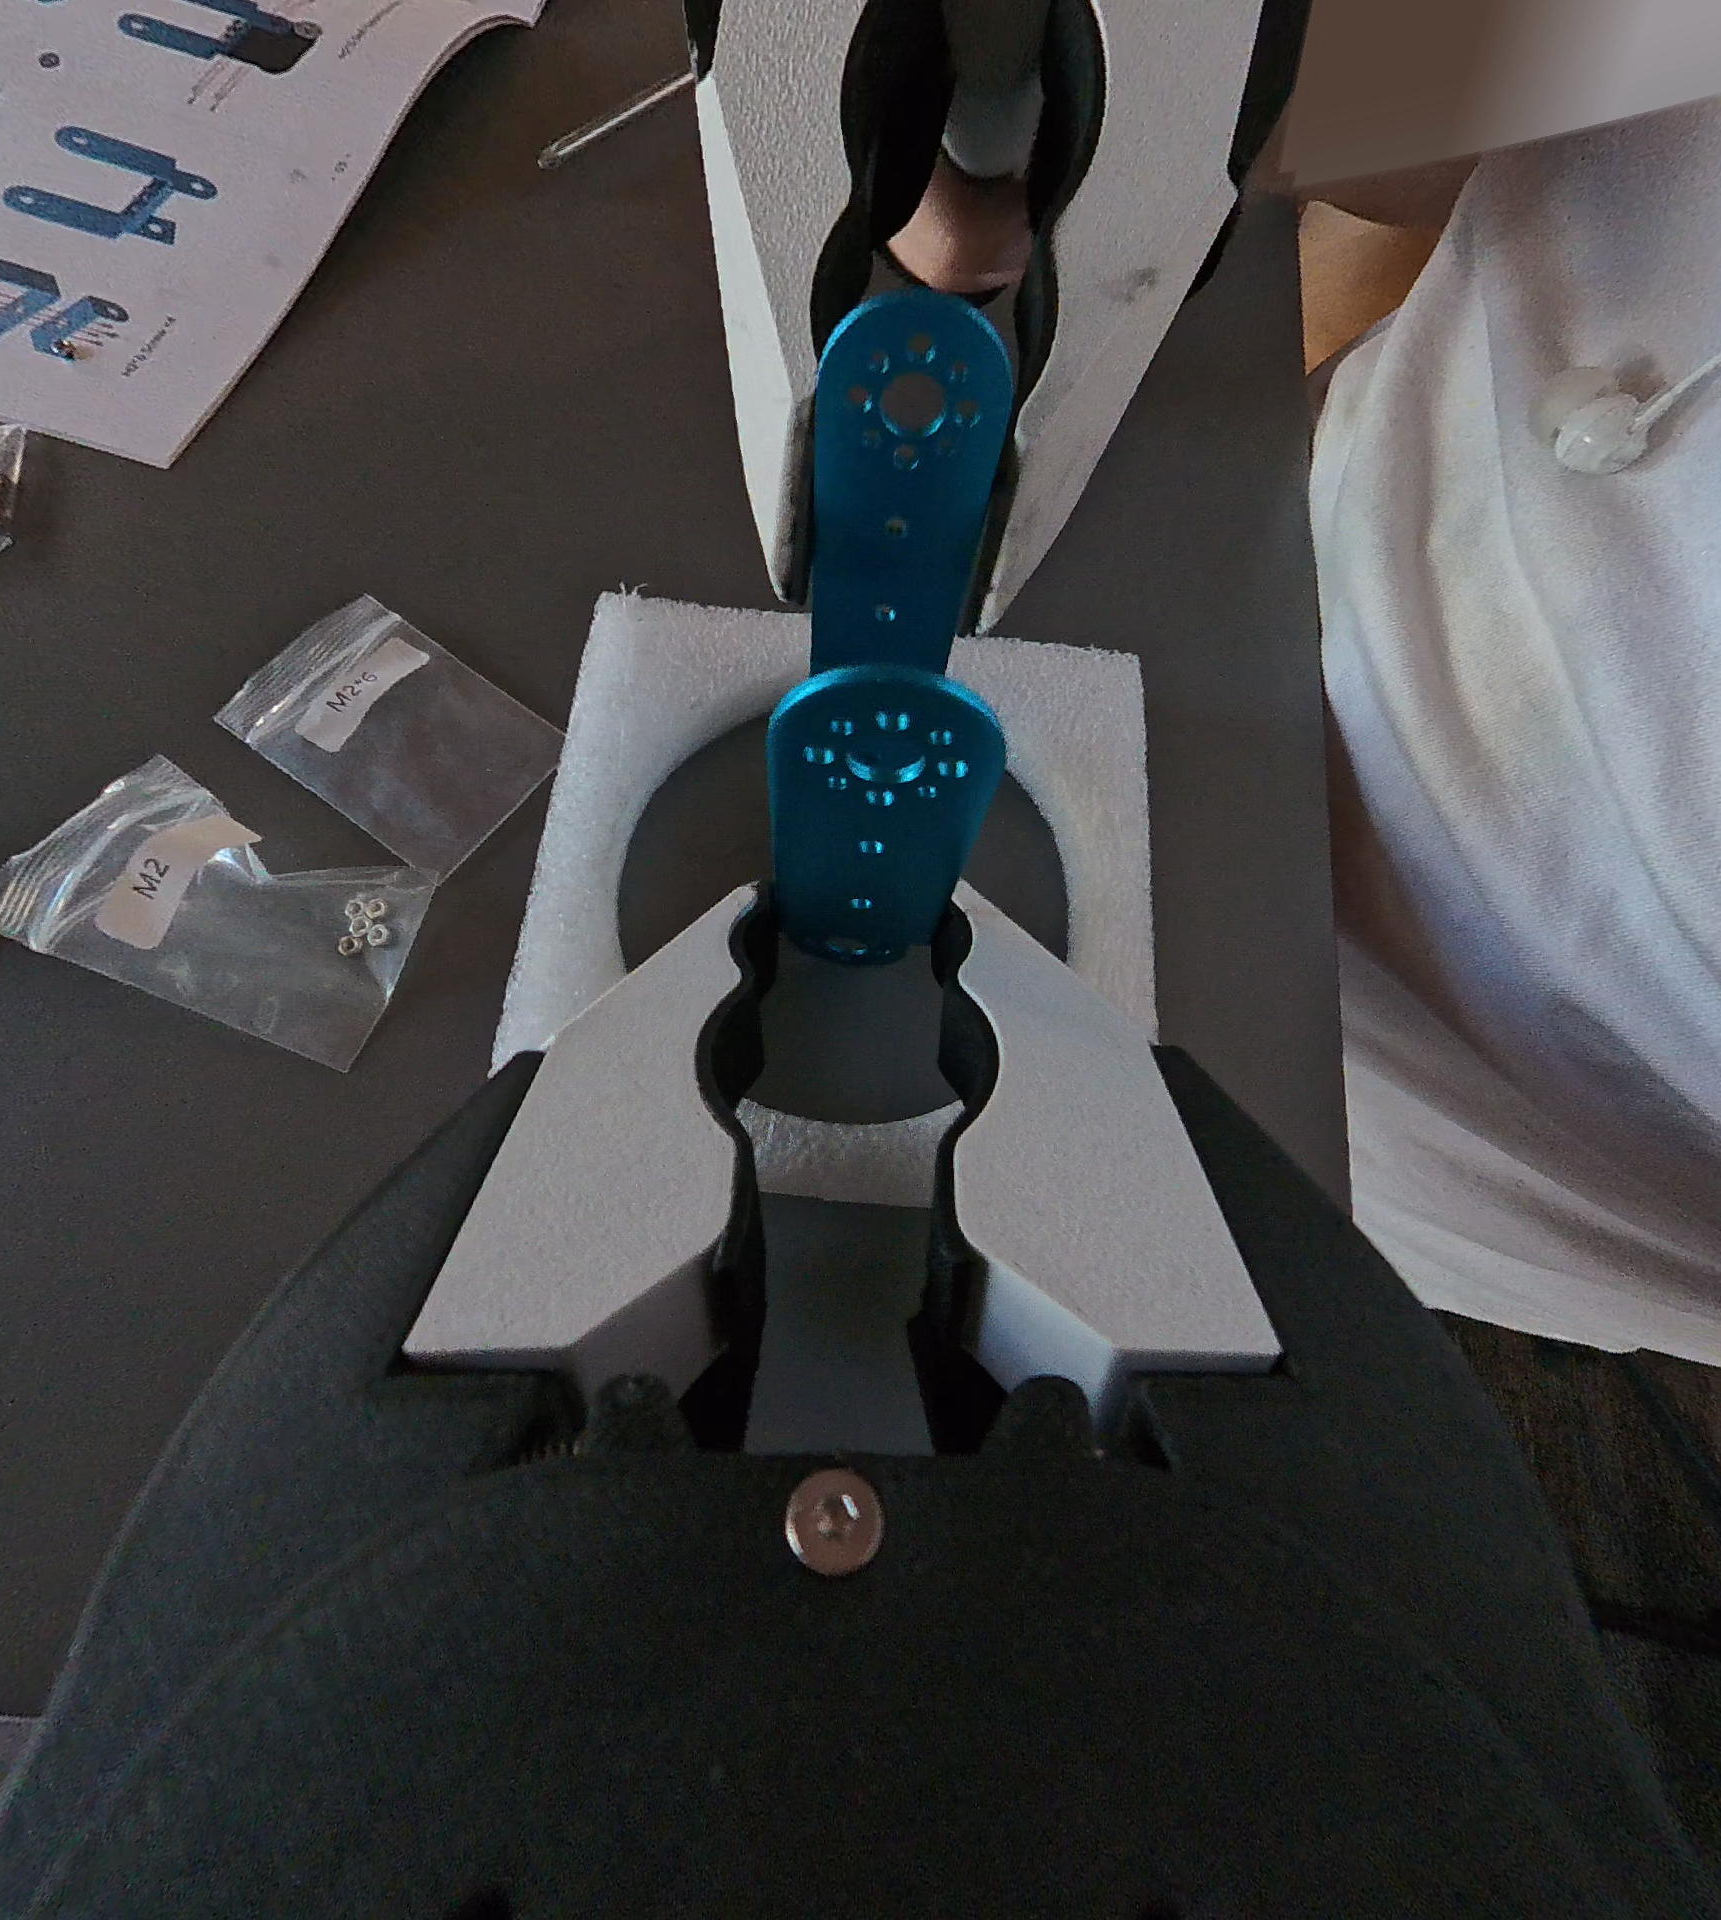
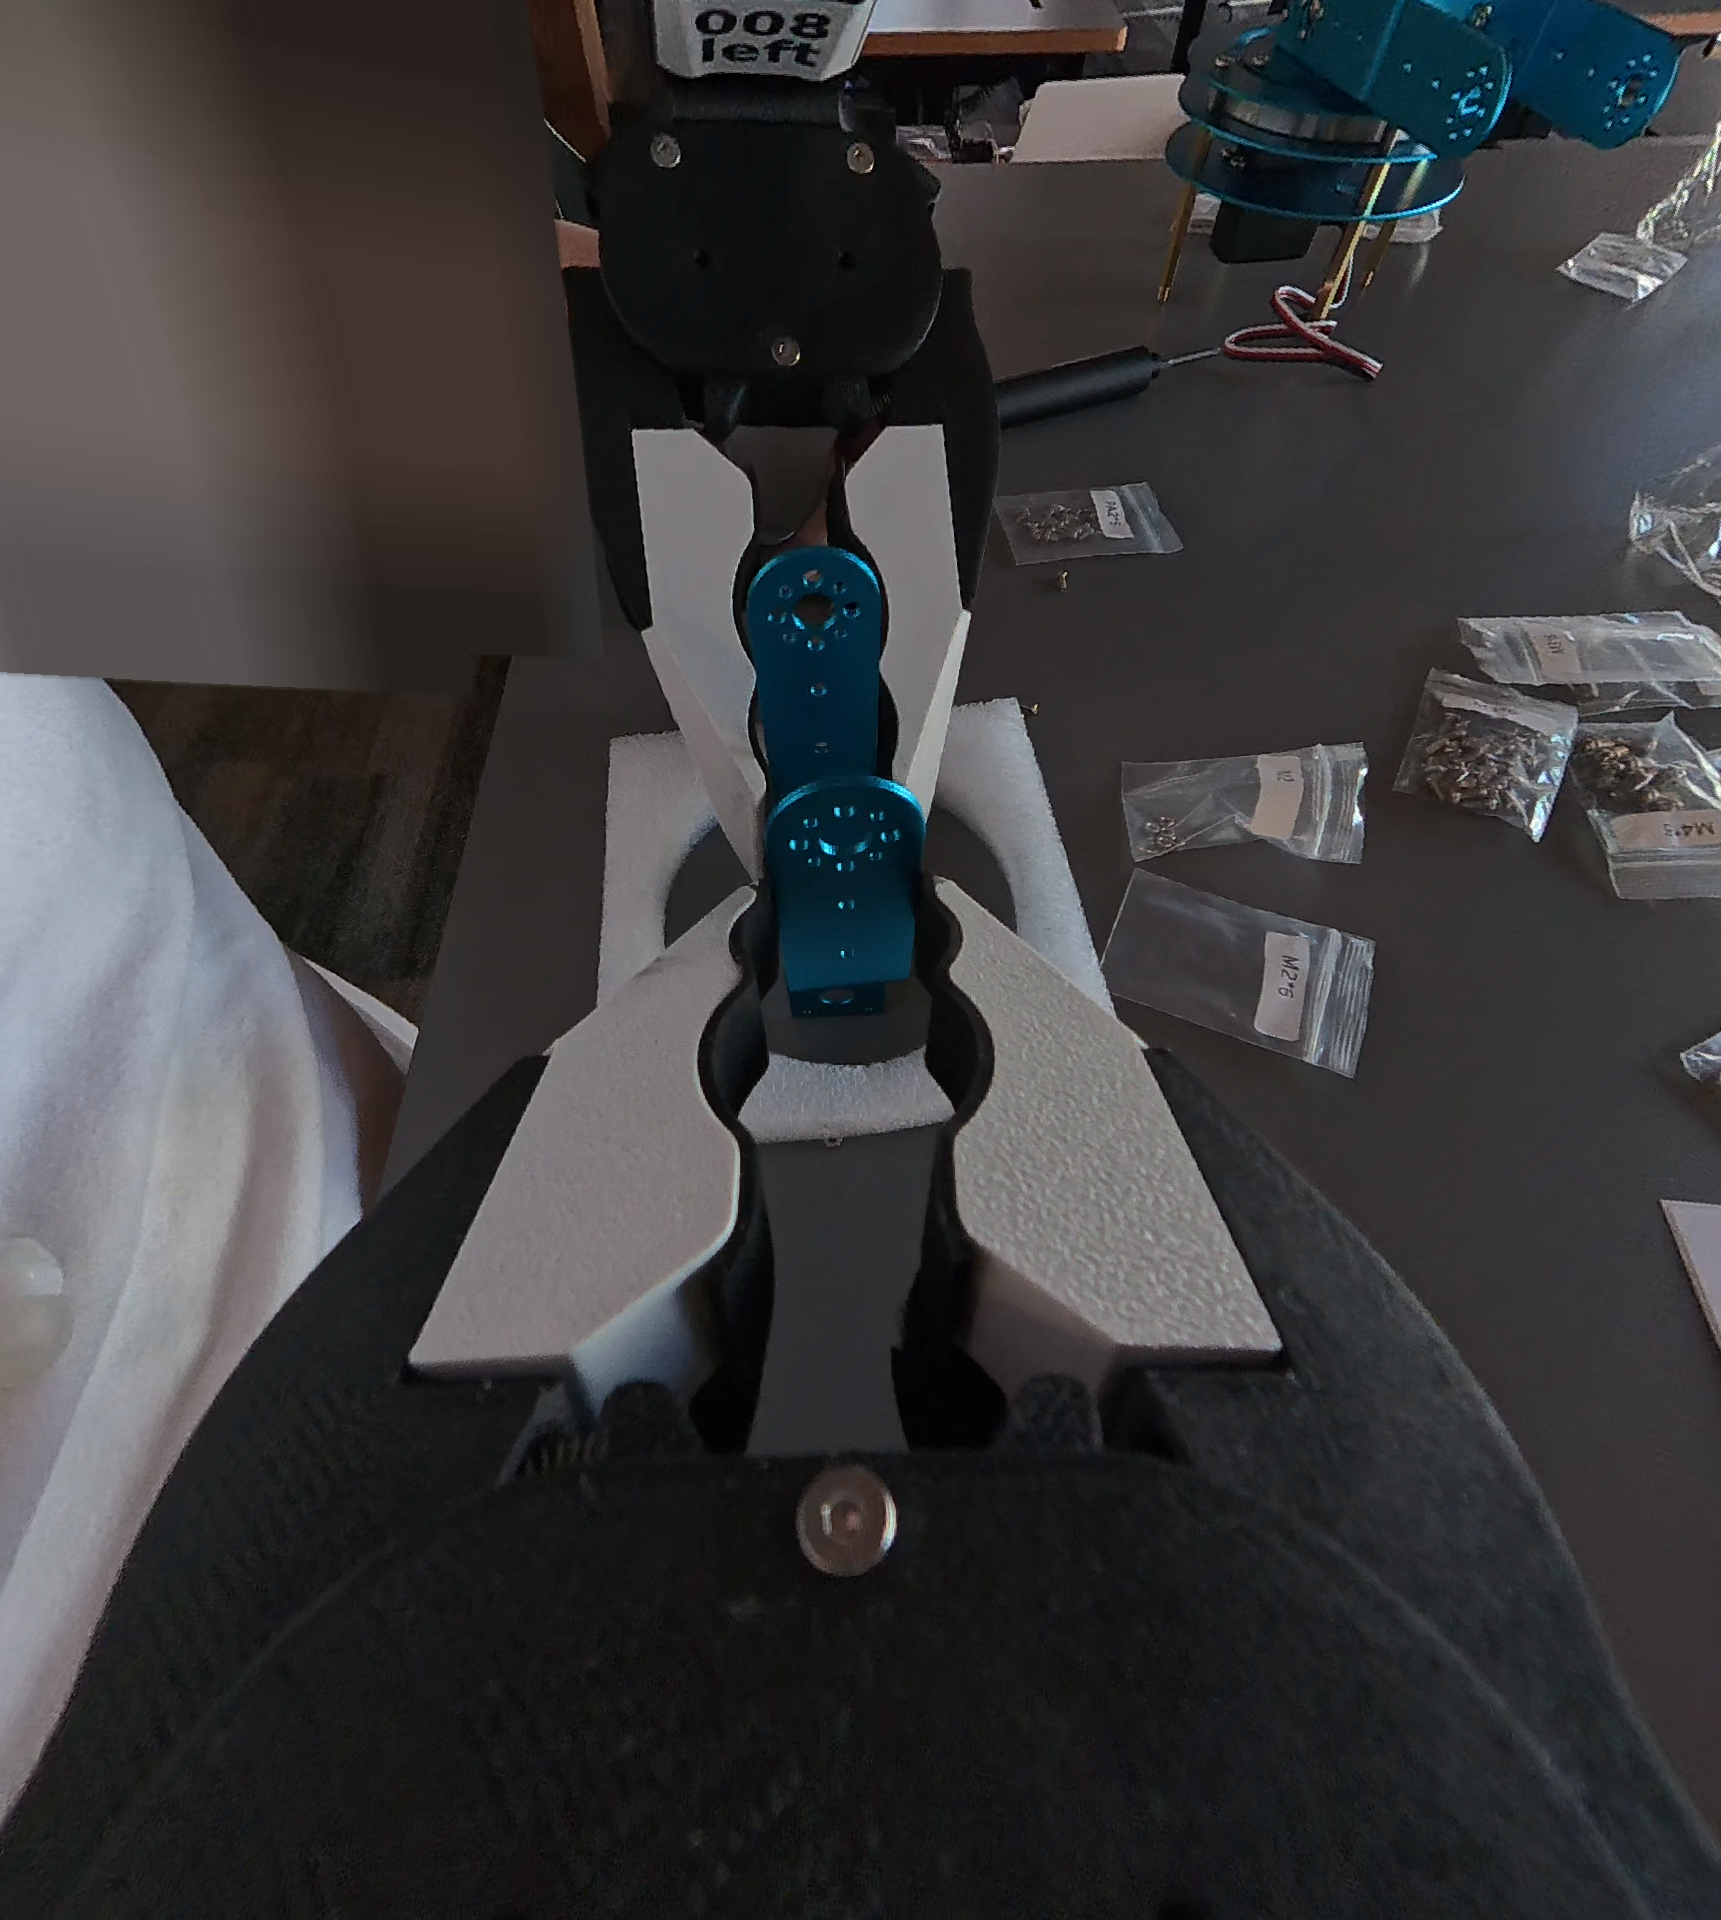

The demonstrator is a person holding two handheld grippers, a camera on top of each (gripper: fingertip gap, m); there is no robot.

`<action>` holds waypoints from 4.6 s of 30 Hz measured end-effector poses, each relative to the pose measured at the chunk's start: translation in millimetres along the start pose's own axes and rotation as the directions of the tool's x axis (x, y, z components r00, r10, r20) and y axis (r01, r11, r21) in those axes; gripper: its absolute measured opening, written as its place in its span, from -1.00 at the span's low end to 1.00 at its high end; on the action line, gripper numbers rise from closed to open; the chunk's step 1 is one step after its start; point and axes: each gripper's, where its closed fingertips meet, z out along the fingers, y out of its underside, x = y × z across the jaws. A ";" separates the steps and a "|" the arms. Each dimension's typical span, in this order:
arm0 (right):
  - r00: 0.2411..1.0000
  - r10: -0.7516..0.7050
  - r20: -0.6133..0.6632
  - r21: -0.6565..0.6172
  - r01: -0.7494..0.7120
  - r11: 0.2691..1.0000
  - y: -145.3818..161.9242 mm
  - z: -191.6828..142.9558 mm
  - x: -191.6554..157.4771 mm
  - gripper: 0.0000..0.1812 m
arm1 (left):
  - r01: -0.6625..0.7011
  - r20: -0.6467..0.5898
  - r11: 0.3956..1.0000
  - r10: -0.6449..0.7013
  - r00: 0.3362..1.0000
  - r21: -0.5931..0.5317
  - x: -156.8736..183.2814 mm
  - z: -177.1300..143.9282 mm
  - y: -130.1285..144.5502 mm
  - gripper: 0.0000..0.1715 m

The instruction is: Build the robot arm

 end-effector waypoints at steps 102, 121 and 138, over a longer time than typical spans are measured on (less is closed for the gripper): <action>0.948 0.125 -0.293 -0.047 -0.145 0.988 1.0 5.5 -9.2 -0.72 | -0.165 -0.123 0.986 0.162 0.979 -0.014 2.4 -12.5 7.2 -0.61; 0.767 0.348 -0.539 0.362 -0.162 0.918 0.5 -205.8 46.7 -0.73 | 0.060 -0.017 0.981 -0.058 0.998 0.183 -14.4 -32.8 -27.9 -0.73; 0.539 0.472 -0.698 0.447 -0.187 0.875 91.8 -332.5 66.6 -0.73 | 0.154 0.102 0.960 -0.181 0.978 0.235 -18.3 -32.6 -39.4 -0.73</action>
